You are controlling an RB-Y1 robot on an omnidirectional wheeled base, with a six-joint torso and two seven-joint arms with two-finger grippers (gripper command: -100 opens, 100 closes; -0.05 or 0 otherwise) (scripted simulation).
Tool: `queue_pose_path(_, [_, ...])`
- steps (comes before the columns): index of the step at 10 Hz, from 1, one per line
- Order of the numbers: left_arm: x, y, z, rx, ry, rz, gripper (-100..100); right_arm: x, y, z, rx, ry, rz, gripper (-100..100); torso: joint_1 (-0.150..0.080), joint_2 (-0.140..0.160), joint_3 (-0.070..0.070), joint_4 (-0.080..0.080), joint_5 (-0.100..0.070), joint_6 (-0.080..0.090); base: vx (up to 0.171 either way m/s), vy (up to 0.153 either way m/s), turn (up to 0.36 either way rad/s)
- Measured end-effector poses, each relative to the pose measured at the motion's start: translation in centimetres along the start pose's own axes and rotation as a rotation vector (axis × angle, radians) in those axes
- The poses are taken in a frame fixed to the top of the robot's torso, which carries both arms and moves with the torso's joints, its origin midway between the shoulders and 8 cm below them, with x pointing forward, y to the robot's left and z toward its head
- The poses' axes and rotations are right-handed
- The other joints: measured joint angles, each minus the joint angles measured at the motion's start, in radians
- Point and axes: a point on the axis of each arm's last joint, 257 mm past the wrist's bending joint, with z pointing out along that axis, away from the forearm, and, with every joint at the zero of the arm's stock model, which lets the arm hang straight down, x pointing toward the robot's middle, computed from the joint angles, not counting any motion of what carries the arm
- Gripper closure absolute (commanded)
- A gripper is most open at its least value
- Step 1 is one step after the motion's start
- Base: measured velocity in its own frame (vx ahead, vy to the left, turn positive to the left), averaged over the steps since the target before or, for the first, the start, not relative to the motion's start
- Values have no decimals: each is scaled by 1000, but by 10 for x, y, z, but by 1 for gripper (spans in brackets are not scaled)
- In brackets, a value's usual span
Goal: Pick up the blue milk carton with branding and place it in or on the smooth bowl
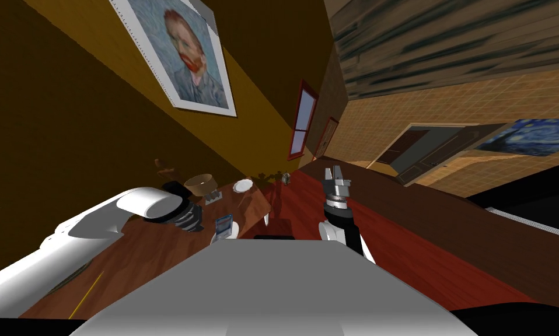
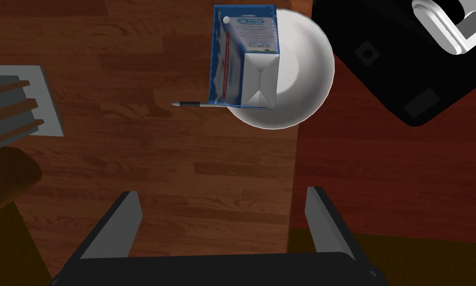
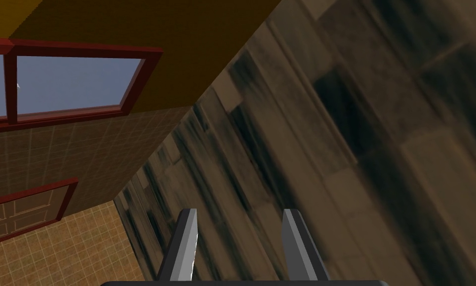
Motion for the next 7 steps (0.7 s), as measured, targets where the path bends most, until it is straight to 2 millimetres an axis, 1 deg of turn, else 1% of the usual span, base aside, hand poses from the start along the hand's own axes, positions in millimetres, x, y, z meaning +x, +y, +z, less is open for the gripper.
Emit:
queue_pose_path(1, [1, 2, -5, -7, 1, -3, -100, 0, 0, 0, 0, 0, 0, 0, -1, 0, 0, 0, 0, 0, 6, 29, -6])
queue_pose_path(2, [1, 2, -6, -8, -1, -4, 0, 0, 0, 0, 0, 0, 0, 0, -3, 1, 1, 0, 0, 0, 1, 6, 0])
queue_pose_path(7, [1, 2, -6, -8, -1, -4, 0, 0, 0, 0, 0, 0, 0, 0, -6, 2, 1, 0, -1, 0, 0, 0, 0])
